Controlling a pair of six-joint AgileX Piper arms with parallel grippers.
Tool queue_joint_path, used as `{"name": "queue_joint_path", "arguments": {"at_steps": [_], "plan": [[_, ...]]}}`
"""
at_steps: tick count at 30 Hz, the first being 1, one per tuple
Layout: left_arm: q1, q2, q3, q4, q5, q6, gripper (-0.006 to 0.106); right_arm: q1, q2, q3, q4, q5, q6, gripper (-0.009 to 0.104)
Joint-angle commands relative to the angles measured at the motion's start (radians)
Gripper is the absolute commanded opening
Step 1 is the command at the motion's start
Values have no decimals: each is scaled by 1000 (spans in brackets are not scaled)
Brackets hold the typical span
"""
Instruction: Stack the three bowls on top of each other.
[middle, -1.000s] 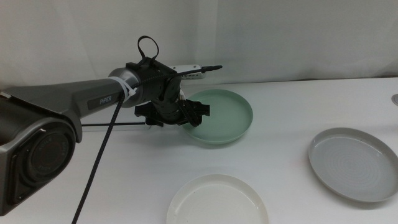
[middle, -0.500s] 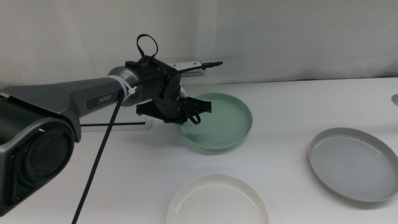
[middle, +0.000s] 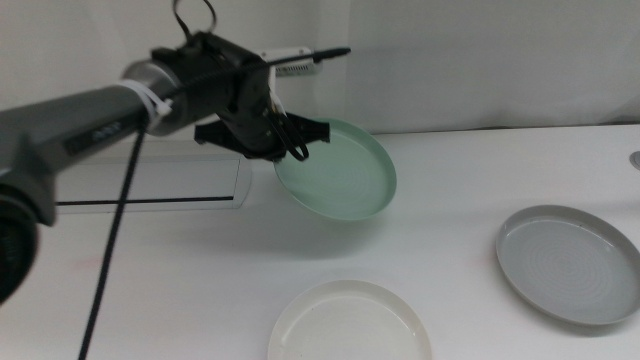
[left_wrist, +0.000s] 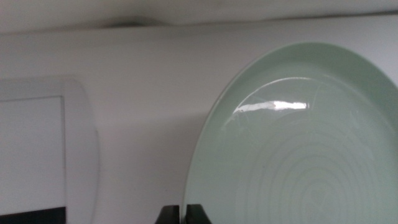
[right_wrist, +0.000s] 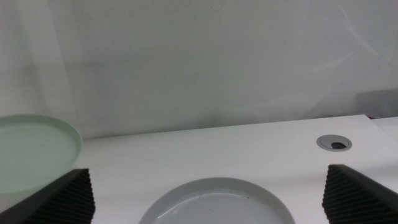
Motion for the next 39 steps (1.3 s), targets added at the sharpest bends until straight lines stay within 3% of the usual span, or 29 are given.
{"name": "queue_joint_path", "arguments": {"at_steps": [1, 4, 11, 19, 30, 39], "plan": [[5, -45, 3, -4, 23, 20, -3, -6, 0, 3, -3, -5, -2, 103], [5, -81, 3, -9, 70, 56, -3, -6, 0, 3, -3, -7, -2, 103], [3, -182, 3, -154, 175, 175, -3, -6, 0, 3, -3, -7, -4, 103], [-36, -329, 57, -161, 249, 238, -3, -6, 0, 3, -5, -7, -4, 103], [-170, -666, 558, -212, 20, 172, -3, -6, 0, 3, -5, -5, -4, 103], [-254, -693, 803, -251, -121, 120, -3, -6, 0, 3, -5, -7, -4, 103]]}}
